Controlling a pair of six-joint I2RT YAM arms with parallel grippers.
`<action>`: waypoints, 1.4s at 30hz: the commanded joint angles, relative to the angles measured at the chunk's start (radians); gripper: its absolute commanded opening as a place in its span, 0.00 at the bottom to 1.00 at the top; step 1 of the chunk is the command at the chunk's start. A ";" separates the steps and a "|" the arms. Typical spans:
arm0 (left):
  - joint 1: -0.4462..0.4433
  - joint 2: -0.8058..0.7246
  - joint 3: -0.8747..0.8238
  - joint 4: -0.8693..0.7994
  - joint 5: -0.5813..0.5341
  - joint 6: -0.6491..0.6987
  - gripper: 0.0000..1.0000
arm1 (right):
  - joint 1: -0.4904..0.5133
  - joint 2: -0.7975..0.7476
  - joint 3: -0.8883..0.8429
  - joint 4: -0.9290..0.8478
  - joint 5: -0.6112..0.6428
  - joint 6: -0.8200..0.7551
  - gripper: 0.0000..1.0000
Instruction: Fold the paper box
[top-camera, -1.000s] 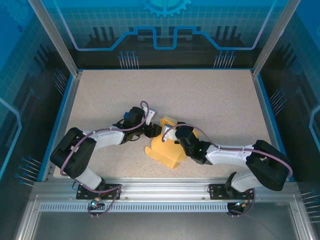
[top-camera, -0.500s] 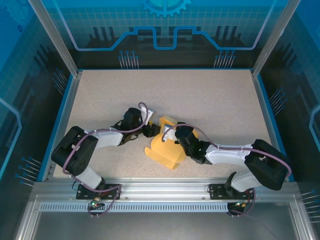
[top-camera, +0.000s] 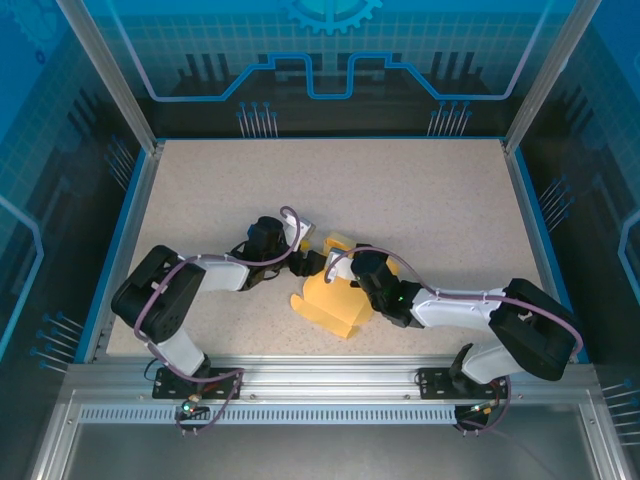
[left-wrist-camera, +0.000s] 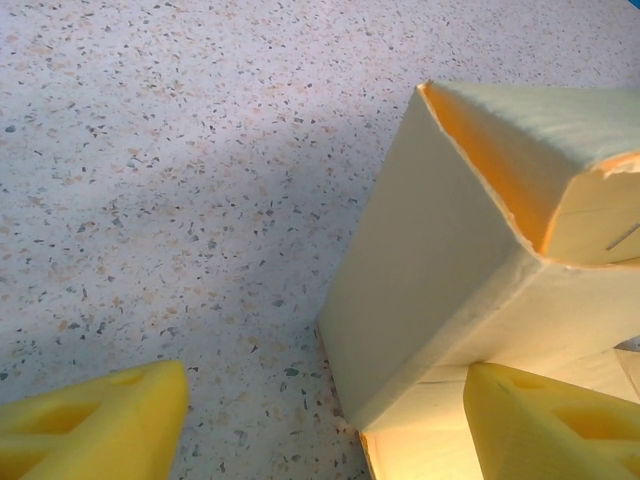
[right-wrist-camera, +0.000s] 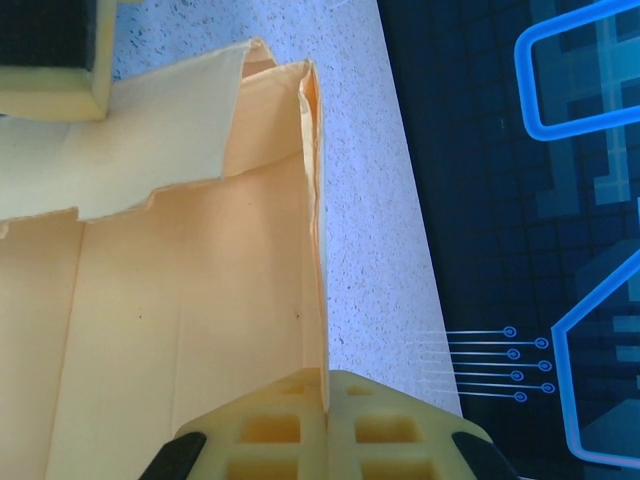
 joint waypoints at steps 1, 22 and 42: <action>0.006 0.008 0.013 0.038 0.031 0.024 0.75 | -0.012 -0.010 0.024 -0.013 -0.035 0.021 0.00; 0.008 0.033 0.042 0.064 0.072 0.043 0.85 | -0.023 -0.036 0.022 -0.036 -0.049 0.044 0.00; 0.030 0.051 0.052 0.137 0.041 -0.040 0.72 | -0.023 -0.039 0.027 -0.066 -0.055 0.066 0.00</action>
